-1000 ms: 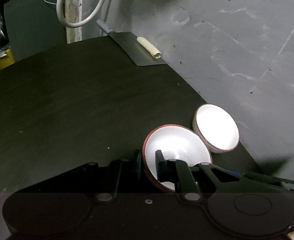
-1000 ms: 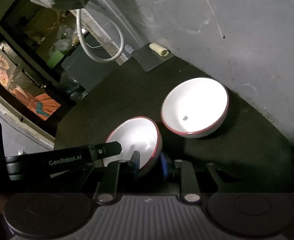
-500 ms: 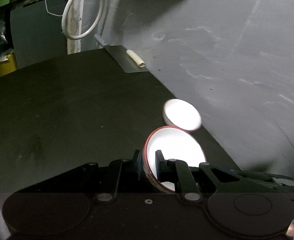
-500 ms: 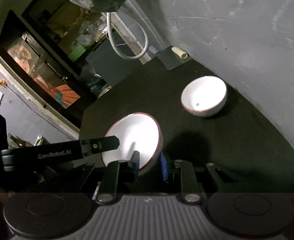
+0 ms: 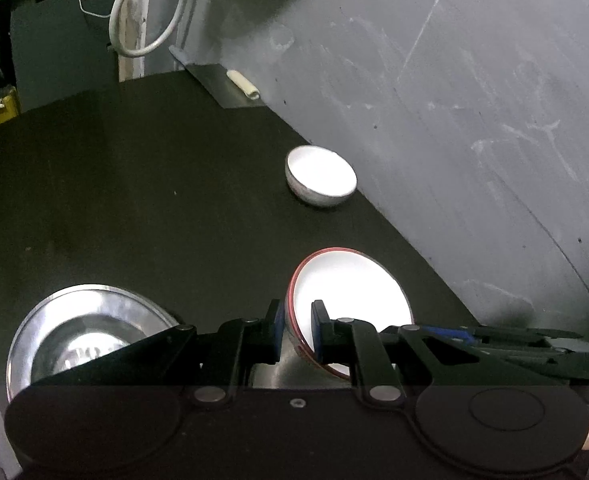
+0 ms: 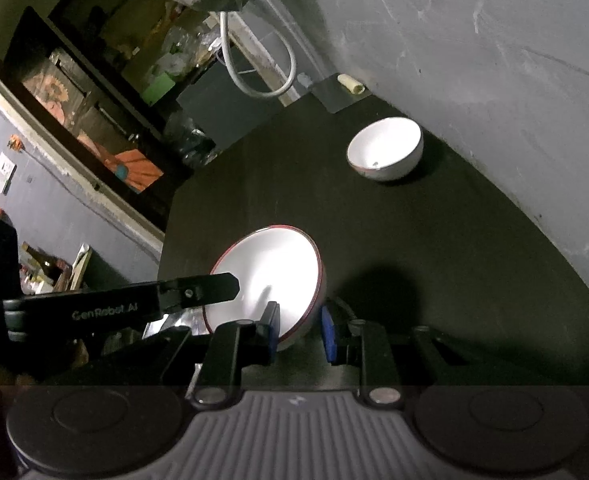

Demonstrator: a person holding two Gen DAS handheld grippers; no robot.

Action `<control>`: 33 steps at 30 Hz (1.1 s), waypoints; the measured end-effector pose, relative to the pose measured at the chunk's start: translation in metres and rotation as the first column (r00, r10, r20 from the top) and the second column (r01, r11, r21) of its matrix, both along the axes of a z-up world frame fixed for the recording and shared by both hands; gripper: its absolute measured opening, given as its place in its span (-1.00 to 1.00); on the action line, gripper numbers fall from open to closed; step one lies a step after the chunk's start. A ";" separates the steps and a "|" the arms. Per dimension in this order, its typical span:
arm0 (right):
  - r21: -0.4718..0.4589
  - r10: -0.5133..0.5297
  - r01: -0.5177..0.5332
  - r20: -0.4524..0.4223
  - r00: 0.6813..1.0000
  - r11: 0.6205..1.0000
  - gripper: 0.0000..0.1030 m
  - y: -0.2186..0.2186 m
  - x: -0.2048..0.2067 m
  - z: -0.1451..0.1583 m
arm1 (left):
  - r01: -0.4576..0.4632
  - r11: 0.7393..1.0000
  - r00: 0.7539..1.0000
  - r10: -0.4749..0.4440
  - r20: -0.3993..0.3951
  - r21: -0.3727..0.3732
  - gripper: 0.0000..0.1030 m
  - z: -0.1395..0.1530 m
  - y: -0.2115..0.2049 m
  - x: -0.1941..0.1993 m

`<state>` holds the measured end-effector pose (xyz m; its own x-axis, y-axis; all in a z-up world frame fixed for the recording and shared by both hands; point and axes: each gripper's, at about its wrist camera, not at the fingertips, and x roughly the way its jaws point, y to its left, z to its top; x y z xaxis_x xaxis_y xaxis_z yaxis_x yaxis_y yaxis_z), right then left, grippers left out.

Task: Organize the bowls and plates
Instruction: 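Carry the white bowl with both grippers and lower it into the steel bowl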

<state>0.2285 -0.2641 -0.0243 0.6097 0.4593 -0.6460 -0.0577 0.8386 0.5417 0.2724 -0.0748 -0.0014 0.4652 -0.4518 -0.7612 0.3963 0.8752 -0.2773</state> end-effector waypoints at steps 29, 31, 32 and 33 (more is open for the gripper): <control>-0.019 0.111 -0.113 -0.092 0.990 0.993 -0.50 0.005 -0.014 -0.017 | -0.010 0.997 0.993 0.018 -0.113 0.071 -0.71 -0.023 0.001 -0.024; -0.019 0.114 -0.116 -0.095 0.989 0.993 -0.50 0.005 -0.013 -0.017 | -0.012 0.997 0.993 0.020 -0.116 0.073 -0.71 -0.024 0.001 -0.023; -0.018 0.115 -0.117 -0.097 0.989 0.993 -0.50 0.005 -0.011 -0.018 | -0.013 0.997 0.993 0.021 -0.116 0.075 -0.71 -0.024 0.002 -0.024; -0.017 0.117 -0.119 -0.098 0.988 0.993 -0.50 0.006 -0.010 -0.018 | -0.013 0.997 0.993 0.022 -0.117 0.077 -0.71 -0.024 0.002 -0.023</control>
<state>0.2185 -0.2586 -0.0423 0.4864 0.5085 -0.7106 -0.1052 0.8414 0.5301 0.2491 -0.0732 -0.0258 0.3775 -0.3833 -0.8430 0.3494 0.9020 -0.2537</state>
